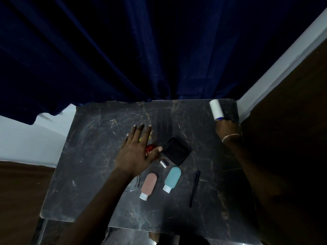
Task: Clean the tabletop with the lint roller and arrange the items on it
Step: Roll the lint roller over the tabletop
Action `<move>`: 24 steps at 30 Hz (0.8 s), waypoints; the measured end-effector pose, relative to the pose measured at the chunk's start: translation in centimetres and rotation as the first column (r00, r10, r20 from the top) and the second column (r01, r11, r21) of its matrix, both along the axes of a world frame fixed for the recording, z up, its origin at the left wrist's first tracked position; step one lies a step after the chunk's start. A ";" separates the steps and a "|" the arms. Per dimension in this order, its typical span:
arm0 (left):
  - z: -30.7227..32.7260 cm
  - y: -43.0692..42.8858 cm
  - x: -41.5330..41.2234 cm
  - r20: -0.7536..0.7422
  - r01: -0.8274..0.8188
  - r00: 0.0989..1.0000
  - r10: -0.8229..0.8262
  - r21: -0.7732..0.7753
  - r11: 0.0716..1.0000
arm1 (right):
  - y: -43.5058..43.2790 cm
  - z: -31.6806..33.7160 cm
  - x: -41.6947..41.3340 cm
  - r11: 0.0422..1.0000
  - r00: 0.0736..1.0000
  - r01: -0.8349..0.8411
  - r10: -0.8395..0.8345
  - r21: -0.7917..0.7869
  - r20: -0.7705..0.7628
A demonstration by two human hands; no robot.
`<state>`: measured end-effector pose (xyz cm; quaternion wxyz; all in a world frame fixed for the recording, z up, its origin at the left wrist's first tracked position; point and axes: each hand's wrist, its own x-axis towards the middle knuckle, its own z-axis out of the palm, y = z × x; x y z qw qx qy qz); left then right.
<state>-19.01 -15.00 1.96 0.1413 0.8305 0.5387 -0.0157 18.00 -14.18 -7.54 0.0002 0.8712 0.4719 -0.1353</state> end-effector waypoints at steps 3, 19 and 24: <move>0.2 -0.2 0.1 0.017 -0.004 1.000 0.004 -0.004 1.000 | -0.2 0.0 2.3 0.993 0.992 0.120 -0.120 -0.004 -0.038; 0.8 -0.8 1.1 0.031 0.013 0.999 -0.013 -0.011 1.000 | 0.2 -0.4 -9.3 0.767 0.763 -0.607 0.636 -0.208 0.117; 1.0 -0.7 0.9 0.037 0.011 0.999 -0.011 -0.010 1.000 | 0.2 -0.7 -9.9 0.709 0.703 -0.670 0.701 -0.217 0.121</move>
